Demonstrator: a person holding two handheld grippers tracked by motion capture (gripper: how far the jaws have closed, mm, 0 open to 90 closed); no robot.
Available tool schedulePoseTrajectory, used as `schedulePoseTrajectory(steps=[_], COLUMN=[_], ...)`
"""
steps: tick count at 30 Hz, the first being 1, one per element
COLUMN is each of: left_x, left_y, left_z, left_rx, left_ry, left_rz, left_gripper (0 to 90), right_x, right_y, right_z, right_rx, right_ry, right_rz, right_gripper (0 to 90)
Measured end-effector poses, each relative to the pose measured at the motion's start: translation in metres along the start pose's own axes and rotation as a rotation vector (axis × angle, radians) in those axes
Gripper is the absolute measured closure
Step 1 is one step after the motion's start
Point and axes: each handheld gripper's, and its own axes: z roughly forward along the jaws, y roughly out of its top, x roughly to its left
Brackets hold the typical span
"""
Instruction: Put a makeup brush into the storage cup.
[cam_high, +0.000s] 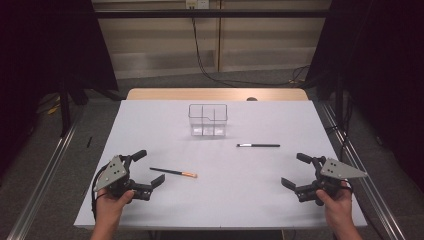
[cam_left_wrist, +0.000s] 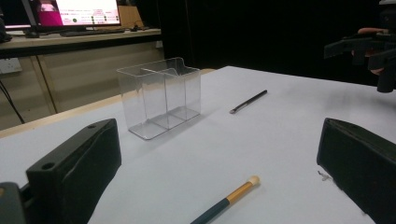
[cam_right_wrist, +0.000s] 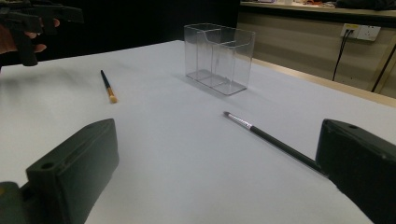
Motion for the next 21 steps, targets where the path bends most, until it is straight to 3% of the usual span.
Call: schedulePoseTrajectory(steps=[6,21], left_x=[0.000,0.003], left_y=[0.004,0.006], left_z=[0.009,0.028], left_rx=[-0.026,-0.022], left_ry=[-0.011,-0.025], left_rz=[-0.010,-0.006], left_gripper=[0.0,0.0], right_x=[-0.001,0.000], right_y=[0.000,0.000], right_z=[0.000,0.002], right_rx=[-0.002,-0.011], right_ry=[0.002,0.011], right_rz=[0.007,0.012], right_gripper=[0.0,0.0])
